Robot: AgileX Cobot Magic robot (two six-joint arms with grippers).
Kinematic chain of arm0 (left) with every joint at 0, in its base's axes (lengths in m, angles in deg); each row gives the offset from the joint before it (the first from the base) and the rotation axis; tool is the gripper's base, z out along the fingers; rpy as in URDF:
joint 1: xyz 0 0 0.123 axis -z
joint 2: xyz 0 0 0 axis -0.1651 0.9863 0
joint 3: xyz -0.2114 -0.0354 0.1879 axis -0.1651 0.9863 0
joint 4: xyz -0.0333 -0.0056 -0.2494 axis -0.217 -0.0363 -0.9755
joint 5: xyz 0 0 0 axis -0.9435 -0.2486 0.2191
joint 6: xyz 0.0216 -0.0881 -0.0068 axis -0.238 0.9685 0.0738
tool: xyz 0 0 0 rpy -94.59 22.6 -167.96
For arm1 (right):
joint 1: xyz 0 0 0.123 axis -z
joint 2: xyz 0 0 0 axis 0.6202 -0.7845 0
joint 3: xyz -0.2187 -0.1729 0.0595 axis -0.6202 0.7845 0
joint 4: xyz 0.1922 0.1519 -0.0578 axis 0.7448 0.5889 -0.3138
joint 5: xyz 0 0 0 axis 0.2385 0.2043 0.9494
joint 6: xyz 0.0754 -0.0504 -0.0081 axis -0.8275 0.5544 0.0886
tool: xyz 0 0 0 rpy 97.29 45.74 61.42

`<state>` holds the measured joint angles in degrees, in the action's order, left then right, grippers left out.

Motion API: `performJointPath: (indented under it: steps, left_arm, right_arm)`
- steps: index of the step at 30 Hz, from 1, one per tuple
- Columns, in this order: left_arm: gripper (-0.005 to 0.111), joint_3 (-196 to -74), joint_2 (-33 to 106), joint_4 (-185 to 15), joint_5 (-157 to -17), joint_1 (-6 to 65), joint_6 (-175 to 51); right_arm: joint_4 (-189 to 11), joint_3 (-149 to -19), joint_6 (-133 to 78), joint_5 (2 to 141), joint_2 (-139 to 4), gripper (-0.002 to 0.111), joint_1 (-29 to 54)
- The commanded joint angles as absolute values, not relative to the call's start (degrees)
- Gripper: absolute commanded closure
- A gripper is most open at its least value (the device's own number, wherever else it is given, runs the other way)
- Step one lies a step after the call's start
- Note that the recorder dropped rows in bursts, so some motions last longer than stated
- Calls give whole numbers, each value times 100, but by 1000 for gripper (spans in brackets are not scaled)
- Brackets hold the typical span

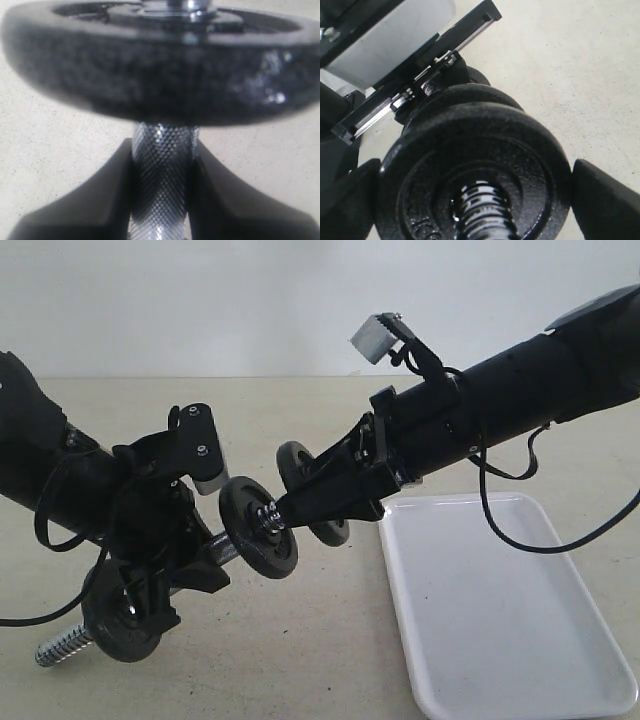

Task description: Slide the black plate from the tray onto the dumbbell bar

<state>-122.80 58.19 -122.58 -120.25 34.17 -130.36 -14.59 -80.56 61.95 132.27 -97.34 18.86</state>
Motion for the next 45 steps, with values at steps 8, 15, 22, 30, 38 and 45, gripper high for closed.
performJointPath:
  steps: [8, 15, 22, 30, 38, 45]
  left_arm:
    - [102, -12459, 5623, -13004, -11345, 3418, -12813]
    - [102, -12459, 5623, -13047, -11209, 3418, -12595]
    - [102, -12459, 5623, -13224, -11169, 3418, -12595]
    - [102, -12459, 5623, -13248, -10864, 3418, -11847]
    - [102, -12459, 5623, -13248, -10632, 3408, -10308]
    - [102, -12459, 5623, -13248, -10435, 3408, -9466]
  right_arm:
    - [-914, -8115, 6126, 13786, -9630, 40, 1770]
    - [-852, -8102, 6183, 13552, -9630, 14, 1770]
    - [-852, -8102, 6148, 13370, -9630, 3, 1770]
    - [-852, -8102, 5986, 13253, -9630, 3, 1770]
    - [-698, -8102, 5859, 12966, -9630, 78, 1770]
    - [-842, -8102, 5590, 13066, -9630, 107, 1770]
